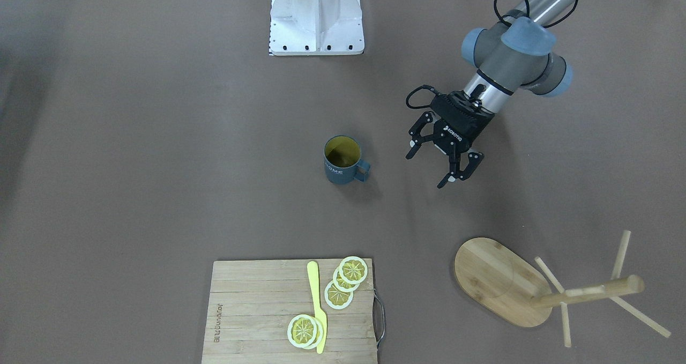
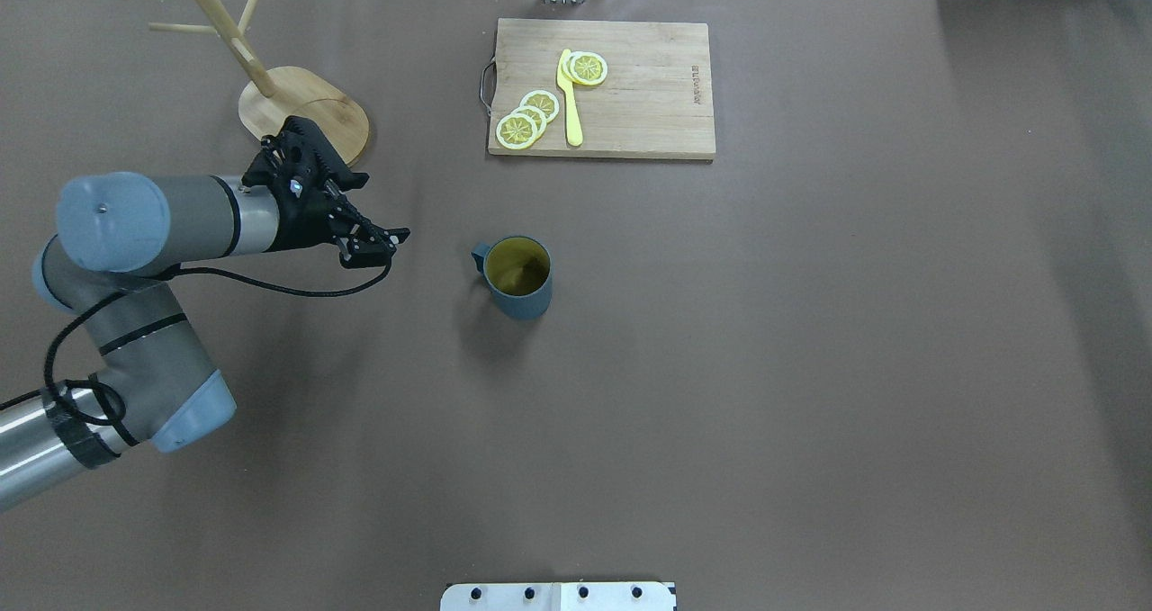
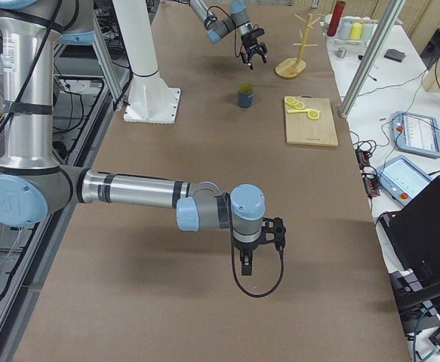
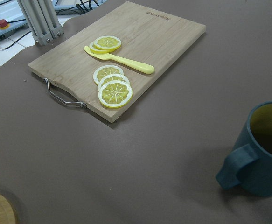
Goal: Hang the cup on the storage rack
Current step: 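Move the left gripper toward the blue mug's handle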
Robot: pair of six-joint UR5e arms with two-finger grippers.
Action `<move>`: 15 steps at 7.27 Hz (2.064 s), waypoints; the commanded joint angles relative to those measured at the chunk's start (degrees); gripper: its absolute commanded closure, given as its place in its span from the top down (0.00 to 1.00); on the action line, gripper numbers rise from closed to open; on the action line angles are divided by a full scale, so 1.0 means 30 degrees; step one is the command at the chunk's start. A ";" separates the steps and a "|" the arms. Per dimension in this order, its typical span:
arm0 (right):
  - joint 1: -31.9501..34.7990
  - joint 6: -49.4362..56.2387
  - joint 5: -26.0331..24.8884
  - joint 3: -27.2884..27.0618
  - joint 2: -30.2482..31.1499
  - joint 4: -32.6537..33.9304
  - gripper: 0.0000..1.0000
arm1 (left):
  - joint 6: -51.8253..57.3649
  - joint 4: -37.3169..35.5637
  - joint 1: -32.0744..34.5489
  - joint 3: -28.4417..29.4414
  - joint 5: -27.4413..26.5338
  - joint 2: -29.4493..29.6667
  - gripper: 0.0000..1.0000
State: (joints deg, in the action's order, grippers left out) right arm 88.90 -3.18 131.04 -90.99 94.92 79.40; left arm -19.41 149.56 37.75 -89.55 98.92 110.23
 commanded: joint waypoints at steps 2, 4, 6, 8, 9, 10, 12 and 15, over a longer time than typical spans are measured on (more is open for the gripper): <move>0.0046 -0.0170 0.0031 0.0066 0.0032 -0.0129 1.00 | -0.1430 0.1153 -0.2090 0.1284 -0.2352 0.0904 0.92; 0.0046 -0.0315 0.0031 0.0066 0.0032 -0.0129 1.00 | -0.2253 0.1153 -0.2735 0.1343 -0.2358 0.0816 0.91; 0.0017 -0.0316 0.0089 0.0066 0.0061 -0.0158 1.00 | -0.7250 0.1734 -0.3499 0.1810 -0.2357 0.0904 0.90; 0.0046 -0.0316 0.0148 0.0066 0.0090 -0.0158 1.00 | -0.9021 0.3577 -0.4057 0.2483 -0.3260 0.0933 0.81; 0.0017 -0.0316 0.0148 0.0066 0.0090 -0.0158 1.00 | -0.8912 0.3933 -0.4058 0.2398 -0.3266 0.0962 0.78; 0.0017 -0.0316 0.0148 0.0066 0.0090 -0.0158 1.00 | -0.8910 0.3994 -0.4000 0.2281 -0.3469 0.0991 0.77; 0.0017 -0.0316 0.0148 0.0037 0.0148 -0.0187 1.00 | -0.8823 0.4083 -0.3971 0.2309 -0.4524 0.1079 0.76; 0.0017 -0.0841 0.0148 -0.0139 0.0149 -0.0188 1.00 | -0.7422 0.3996 -0.3708 0.2456 -0.5522 0.1080 0.70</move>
State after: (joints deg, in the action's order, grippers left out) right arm 88.95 -4.83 131.48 -91.18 95.35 78.84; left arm -43.63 161.70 26.23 -82.26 82.91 113.43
